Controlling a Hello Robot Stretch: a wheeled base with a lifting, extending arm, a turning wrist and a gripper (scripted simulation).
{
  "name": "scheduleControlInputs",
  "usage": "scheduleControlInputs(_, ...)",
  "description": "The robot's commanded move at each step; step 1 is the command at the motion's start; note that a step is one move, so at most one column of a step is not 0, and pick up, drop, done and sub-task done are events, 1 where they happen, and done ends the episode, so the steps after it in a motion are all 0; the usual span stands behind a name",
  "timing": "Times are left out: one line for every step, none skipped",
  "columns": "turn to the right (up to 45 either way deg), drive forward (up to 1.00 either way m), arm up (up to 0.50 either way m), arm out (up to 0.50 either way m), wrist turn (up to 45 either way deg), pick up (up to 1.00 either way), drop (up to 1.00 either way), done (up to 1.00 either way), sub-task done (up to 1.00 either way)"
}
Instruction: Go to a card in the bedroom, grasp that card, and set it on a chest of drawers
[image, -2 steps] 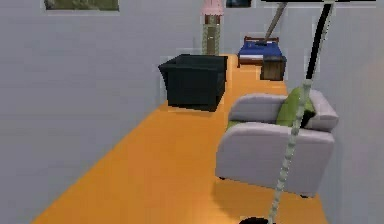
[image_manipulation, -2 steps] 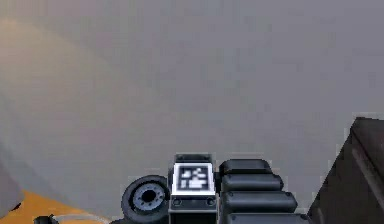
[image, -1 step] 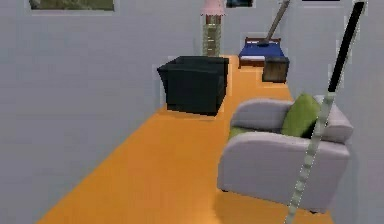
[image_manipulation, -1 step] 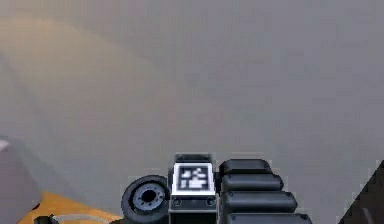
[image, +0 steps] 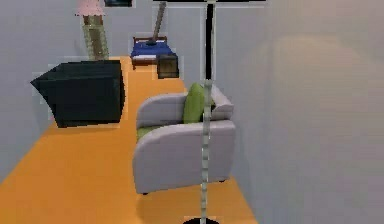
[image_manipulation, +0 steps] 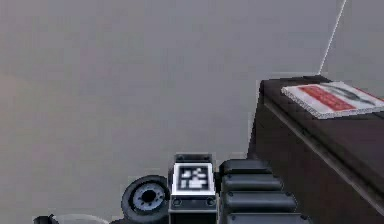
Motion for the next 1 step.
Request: scheduleControlInputs(6.0,0.0,0.0,0.0,0.0,0.0,0.0,0.0,0.0)
